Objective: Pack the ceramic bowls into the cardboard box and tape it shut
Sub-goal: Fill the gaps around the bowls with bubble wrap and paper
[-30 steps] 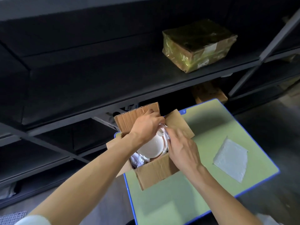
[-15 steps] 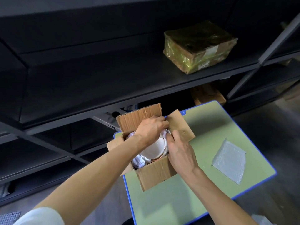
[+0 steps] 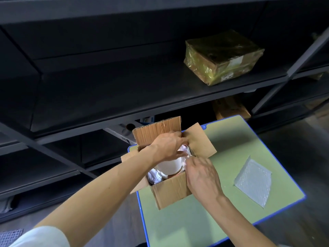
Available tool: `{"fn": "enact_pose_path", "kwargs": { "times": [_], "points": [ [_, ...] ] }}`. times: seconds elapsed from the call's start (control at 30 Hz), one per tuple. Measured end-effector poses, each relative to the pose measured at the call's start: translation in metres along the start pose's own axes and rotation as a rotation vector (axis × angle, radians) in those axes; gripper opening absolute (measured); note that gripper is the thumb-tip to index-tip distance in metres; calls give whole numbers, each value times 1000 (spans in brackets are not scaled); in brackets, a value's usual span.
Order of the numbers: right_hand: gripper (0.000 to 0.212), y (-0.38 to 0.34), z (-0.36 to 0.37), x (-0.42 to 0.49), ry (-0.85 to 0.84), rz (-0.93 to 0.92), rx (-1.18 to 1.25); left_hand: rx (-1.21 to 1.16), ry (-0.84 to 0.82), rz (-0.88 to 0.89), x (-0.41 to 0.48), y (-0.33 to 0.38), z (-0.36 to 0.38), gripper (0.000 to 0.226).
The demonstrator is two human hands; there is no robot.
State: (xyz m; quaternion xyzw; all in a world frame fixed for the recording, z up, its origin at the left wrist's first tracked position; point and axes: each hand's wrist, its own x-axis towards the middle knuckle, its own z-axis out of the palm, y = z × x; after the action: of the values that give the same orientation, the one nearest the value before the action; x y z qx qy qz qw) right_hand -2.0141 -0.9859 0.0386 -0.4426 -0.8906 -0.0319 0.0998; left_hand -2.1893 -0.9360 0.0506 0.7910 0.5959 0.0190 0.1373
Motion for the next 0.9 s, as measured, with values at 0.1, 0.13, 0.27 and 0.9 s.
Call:
{"fn": "enact_pose_path", "kwargs": {
  "times": [0.1,0.13,0.27,0.9],
  "points": [
    [20,2,-1,-19,-11,-46,14,19,-8,-66,1,6,6,50],
    [20,3,-3,-22,-12,-48,23,17,2,-84,1,9,7,53],
    [15,13,-7,-17,-42,-84,11,48,36,-124,2,18,12,55],
    [16,23,-10,-14,-160,-133,109,42,124,-194,-24,27,47,86]
  ]
}}
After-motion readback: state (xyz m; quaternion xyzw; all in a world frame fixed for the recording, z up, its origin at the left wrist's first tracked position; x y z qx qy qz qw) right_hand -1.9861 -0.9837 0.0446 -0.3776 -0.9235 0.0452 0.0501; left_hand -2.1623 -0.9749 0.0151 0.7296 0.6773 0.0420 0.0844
